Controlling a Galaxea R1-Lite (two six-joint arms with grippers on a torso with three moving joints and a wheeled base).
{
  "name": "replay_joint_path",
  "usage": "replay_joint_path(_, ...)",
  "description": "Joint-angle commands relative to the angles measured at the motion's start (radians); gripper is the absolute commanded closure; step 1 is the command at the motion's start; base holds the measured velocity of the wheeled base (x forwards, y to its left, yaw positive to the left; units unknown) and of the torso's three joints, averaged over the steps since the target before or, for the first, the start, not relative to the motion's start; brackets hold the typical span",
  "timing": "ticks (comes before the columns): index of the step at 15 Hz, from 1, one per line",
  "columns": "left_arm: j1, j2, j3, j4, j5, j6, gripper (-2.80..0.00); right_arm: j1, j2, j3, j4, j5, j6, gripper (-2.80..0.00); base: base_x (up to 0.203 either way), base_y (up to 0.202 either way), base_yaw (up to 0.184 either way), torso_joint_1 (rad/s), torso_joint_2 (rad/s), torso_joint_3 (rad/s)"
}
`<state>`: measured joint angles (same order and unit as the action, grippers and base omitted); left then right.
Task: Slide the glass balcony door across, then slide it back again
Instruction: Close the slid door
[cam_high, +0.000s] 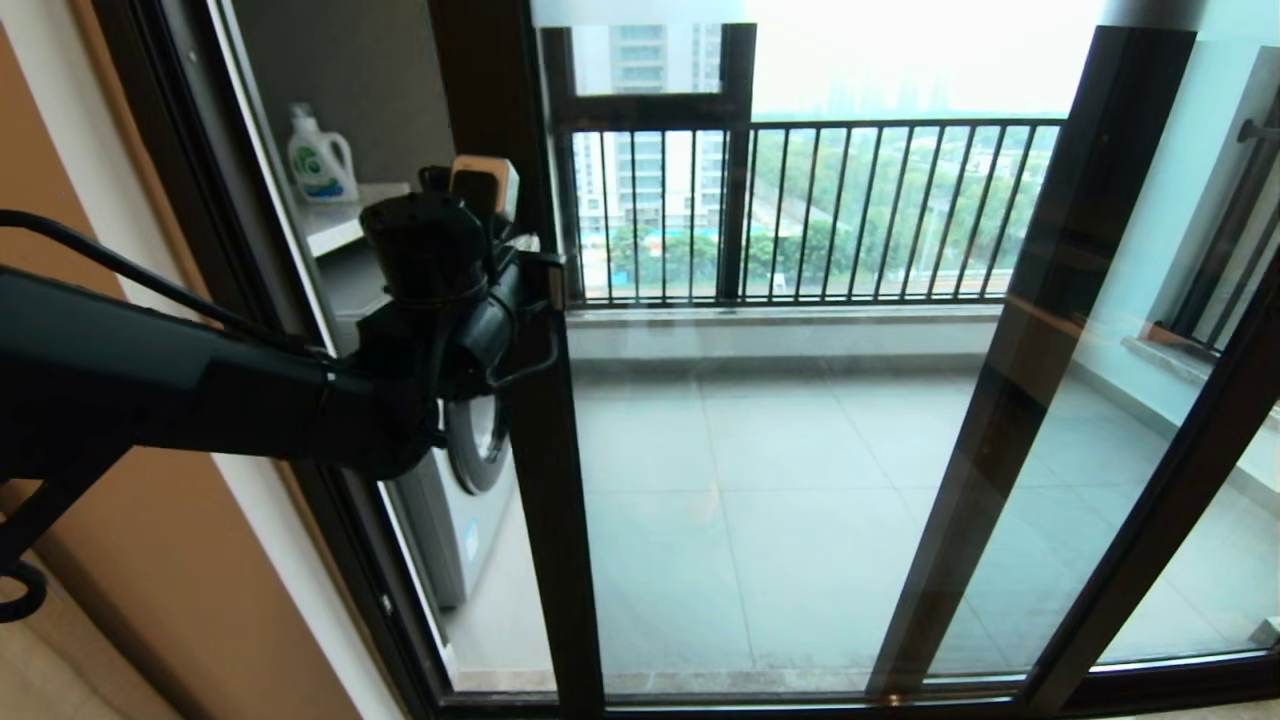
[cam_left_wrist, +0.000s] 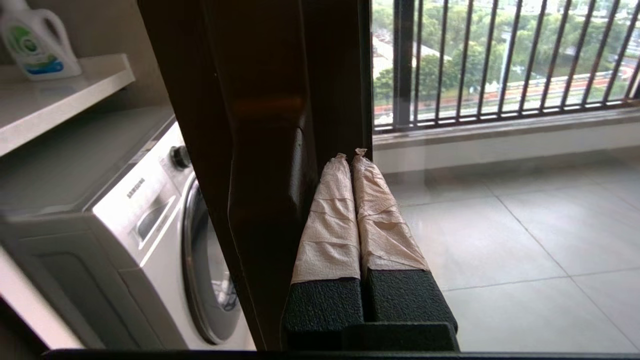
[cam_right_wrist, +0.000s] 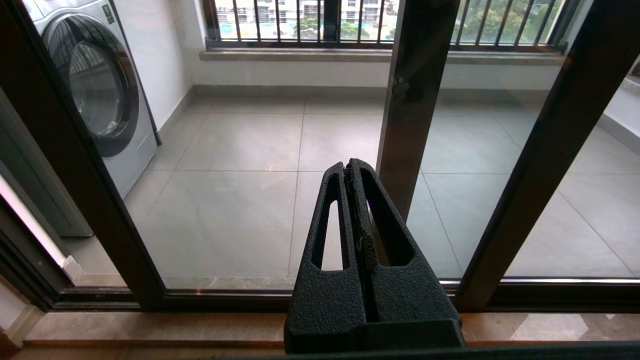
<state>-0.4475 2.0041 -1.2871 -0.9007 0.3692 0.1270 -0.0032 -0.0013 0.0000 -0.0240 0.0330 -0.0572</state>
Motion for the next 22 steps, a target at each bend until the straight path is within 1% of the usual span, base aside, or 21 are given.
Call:
replay_joint_path(1, 0.001, -0.045, 0.057, -0.029, -0.009, -0.003, 0.00, 0.000, 0.001, 0.012, -0.001, 0.001, -0.001, 0.00, 0.000, 0.000, 0.000, 0.000, 0.00, 0.000)
replay_joint_path(3, 0.002, -0.060, 0.087, -0.062, -0.009, -0.003, 0.00, 0.000, 0.001, 0.012, -0.001, 0.001, -0.001, 0.00, 0.000, 0.000, 0.000, 0.000, 0.00, 0.000)
replay_joint_path(5, 0.019, -0.074, 0.105, -0.063, -0.010, -0.004, 0.00, 0.000, 0.001, 0.012, -0.001, 0.001, -0.001, 0.00, 0.000, 0.000, 0.000, 0.000, 0.00, 0.000)
replay_joint_path(8, 0.063, -0.077, 0.121, -0.063, -0.013, -0.009, 0.00, 0.000, 0.001, 0.012, -0.001, 0.001, -0.001, 0.00, 0.000, 0.000, 0.000, 0.000, 0.00, 0.000)
replay_joint_path(10, 0.090, -0.084, 0.126, -0.063, -0.018, -0.025, 0.00, 0.002, 0.001, 0.012, -0.001, 0.001, -0.001, 0.00, 0.000, 0.000, 0.000, 0.000, 0.00, 0.000)
replay_joint_path(13, 0.123, -0.143, 0.232, -0.061, -0.087, -0.029, 0.00, 0.000, 0.001, 0.012, -0.001, 0.001, -0.001, 0.00, 0.000, 0.000, 0.000, 0.000, 0.00, 0.000)
replay_joint_path(14, 0.137, -0.160, 0.271, -0.062, -0.102, -0.032, 0.00, 0.000, 0.001, 0.012, -0.001, 0.001, -0.001, 0.00, 0.000, 0.000, 0.000, 0.000, 0.00, 0.000)
replay_joint_path(15, 0.156, -0.166, 0.286, -0.063, -0.108, -0.037, 0.00, 0.000, 0.001, 0.012, -0.001, 0.001, -0.001, 0.00, 0.000, 0.000, 0.000, 0.000, 0.00, 0.000)
replay_joint_path(17, 0.191, -0.166, 0.281, -0.063, -0.111, -0.049, 0.00, 0.000, 0.001, 0.012, -0.001, 0.001, -0.001, 0.00, 0.000, 0.000, 0.000, 0.000, 0.00, 0.000)
replay_joint_path(20, 0.256, -0.160, 0.284, -0.063, -0.141, -0.053, 0.00, 0.000, 0.001, 0.012, -0.001, 0.001, -0.001, 0.00, 0.000, 0.000, 0.000, 0.000, 0.00, 0.000)
replay_joint_path(22, 0.285, -0.154, 0.287, -0.063, -0.149, -0.066, 0.00, 0.000, 0.001, 0.012, -0.001, 0.001, -0.001, 0.00, 0.000, 0.000, 0.000, 0.000, 0.00, 0.000)
